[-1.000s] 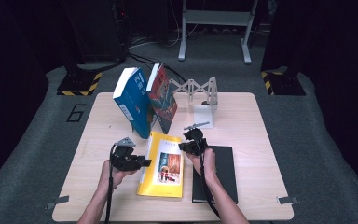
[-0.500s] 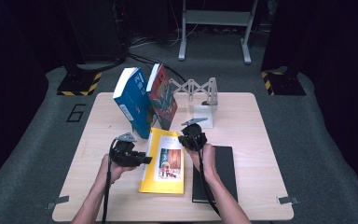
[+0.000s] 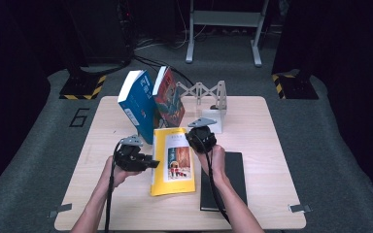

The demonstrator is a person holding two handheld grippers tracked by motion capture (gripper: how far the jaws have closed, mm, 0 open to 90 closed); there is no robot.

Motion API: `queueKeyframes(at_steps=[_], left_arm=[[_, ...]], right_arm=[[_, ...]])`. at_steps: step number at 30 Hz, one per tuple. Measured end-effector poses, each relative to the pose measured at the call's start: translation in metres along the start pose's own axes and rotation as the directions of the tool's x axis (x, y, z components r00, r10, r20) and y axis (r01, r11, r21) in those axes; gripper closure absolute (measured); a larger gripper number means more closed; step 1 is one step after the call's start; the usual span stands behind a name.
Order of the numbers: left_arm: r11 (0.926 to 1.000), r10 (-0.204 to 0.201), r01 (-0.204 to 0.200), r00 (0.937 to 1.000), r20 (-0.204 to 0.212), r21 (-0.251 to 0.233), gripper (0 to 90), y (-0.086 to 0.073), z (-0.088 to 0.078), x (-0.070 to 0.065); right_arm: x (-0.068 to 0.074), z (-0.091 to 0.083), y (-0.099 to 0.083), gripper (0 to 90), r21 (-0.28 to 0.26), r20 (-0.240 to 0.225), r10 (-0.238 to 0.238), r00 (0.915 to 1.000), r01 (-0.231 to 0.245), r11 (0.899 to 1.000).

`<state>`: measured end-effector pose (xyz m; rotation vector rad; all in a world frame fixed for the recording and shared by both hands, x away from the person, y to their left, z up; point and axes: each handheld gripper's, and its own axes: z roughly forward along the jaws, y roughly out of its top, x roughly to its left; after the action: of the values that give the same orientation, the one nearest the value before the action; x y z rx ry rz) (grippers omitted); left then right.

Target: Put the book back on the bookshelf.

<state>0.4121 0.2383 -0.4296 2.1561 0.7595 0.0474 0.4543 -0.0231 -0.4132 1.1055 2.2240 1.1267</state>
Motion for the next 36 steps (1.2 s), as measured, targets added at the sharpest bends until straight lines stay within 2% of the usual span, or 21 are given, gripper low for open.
queueKeyframes(at_steps=[3,5,7,8,10,12,14,15,17,19,20,21,22,24,25,27,30,31,33,34,36], left_arm=[[1.0000,0.006,-0.006,1.0000,-0.001,-0.004,69.3,0.001,-0.001,0.000],[0.9998,0.012,-0.012,0.9999,-0.007,-0.015,69.4,0.003,-0.001,-0.001],[0.9993,0.033,-0.033,0.9994,-0.005,-0.015,69.4,0.005,-0.002,-0.002],[0.9984,0.051,-0.052,0.9984,-0.025,-0.024,69.4,0.006,-0.002,-0.004],[0.9960,0.086,-0.087,0.9944,-0.061,-0.021,69.4,0.009,-0.002,-0.009],[0.9931,0.107,-0.110,0.9913,-0.077,-0.041,69.5,0.010,-0.003,-0.011],[0.9913,0.119,-0.123,0.9892,-0.086,-0.048,70.0,0.009,-0.002,-0.011],[0.9930,0.108,-0.112,0.9902,-0.089,-0.039,70.3,0.007,-0.002,-0.011],[0.9922,0.115,-0.119,0.9880,-0.103,-0.037,70.9,0.003,-0.001,-0.011],[0.9931,0.099,-0.104,0.9902,-0.099,-0.053,71.7,-0.001,-0.001,-0.011],[0.9925,0.099,-0.105,0.9909,-0.091,-0.062,72.7,-0.003,-0.002,-0.011],[0.9911,0.105,-0.112,0.9898,-0.096,-0.071,73.3,-0.004,-0.002,-0.012],[0.9913,0.110,-0.117,0.9885,-0.103,-0.060,73.3,-0.004,-0.002,-0.013],[0.9912,0.107,-0.114,0.9894,-0.098,-0.067,73.3,-0.004,-0.002,-0.013],[0.9911,0.107,-0.114,0.9895,-0.097,-0.069,73.4,-0.004,-0.002,-0.012],[0.9918,0.103,-0.109,0.9908,-0.088,-0.067,73.3,-0.004,-0.002,-0.013],[0.9919,0.105,-0.111,0.9903,-0.090,-0.062,73.3,-0.003,-0.001,-0.012],[0.9924,0.108,-0.112,0.9914,-0.075,-0.051,73.3,-0.002,-0.002,-0.012],[0.9926,0.113,-0.115,0.9916,-0.064,-0.037,73.3,-0.001,-0.003,-0.012],[0.9930,0.109,-0.111,0.9929,-0.047,-0.039,73.2,-0.001,-0.004,-0.011],[0.9927,0.111,-0.113,0.9927,-0.046,-0.042,73.1,-0.002,-0.005,-0.011]], right_arm=[[0.001,-0.001,0.002,90.0,-0.016,0.004,-0.024,0.9997,0.024,1.000],[0.002,-0.003,0.003,90.0,-0.029,0.009,-0.022,0.9997,0.022,0.999],[0.002,-0.006,0.005,90.0,-0.050,0.023,-0.039,0.9990,0.040,0.998],[0.002,-0.008,0.007,90.0,-0.057,0.022,-0.035,0.9991,0.036,0.998],[0.002,-0.013,0.010,90.0,-0.083,0.039,-0.068,0.9969,0.071,0.994],[0.003,-0.017,0.012,90.0,-0.103,0.056,-0.078,0.9954,0.084,0.991],[0.000,-0.020,0.013,90.0,-0.126,0.050,-0.079,0.9956,0.085,0.988],[-0.001,-0.020,0.012,90.0,-0.124,0.036,-0.067,0.9971,0.071,0.990],[-0.004,-0.019,0.007,88.7,-0.133,0.013,-0.032,0.9994,0.033,0.991],[-0.007,-0.018,0.002,82.5,-0.125,0.003,-0.001,1.0000,0.001,0.992],[-0.011,-0.017,-0.001,73.2,-0.121,-0.012,0.015,0.9998,-0.016,0.993],[-0.014,-0.014,-0.003,69.6,-0.090,-0.048,0.038,0.9981,-0.043,0.995],[-0.015,-0.012,-0.007,68.6,-0.077,-0.070,0.061,0.9957,-0.067,0.995],[-0.015,-0.007,-0.013,57.3,-0.029,-0.088,0.063,0.9941,-0.066,0.997],[-0.016,-0.004,-0.017,57.0,-0.002,-0.114,0.081,0.9902,-0.082,0.997],[-0.018,0.000,-0.023,51.9,0.014,-0.141,0.107,0.9842,-0.106,0.994],[-0.024,0.006,-0.028,54.0,0.039,-0.199,0.144,0.9693,-0.139,0.989],[-0.024,0.006,-0.029,57.5,0.039,-0.216,0.154,0.9642,-0.149,0.988],[-0.023,0.006,-0.028,59.1,0.020,-0.231,0.146,0.9620,-0.146,0.989],[-0.022,0.006,-0.028,59.1,0.020,-0.238,0.154,0.9590,-0.154,0.988],[-0.023,0.005,-0.028,60.7,0.005,-0.255,0.160,0.9535,-0.164,0.986]])
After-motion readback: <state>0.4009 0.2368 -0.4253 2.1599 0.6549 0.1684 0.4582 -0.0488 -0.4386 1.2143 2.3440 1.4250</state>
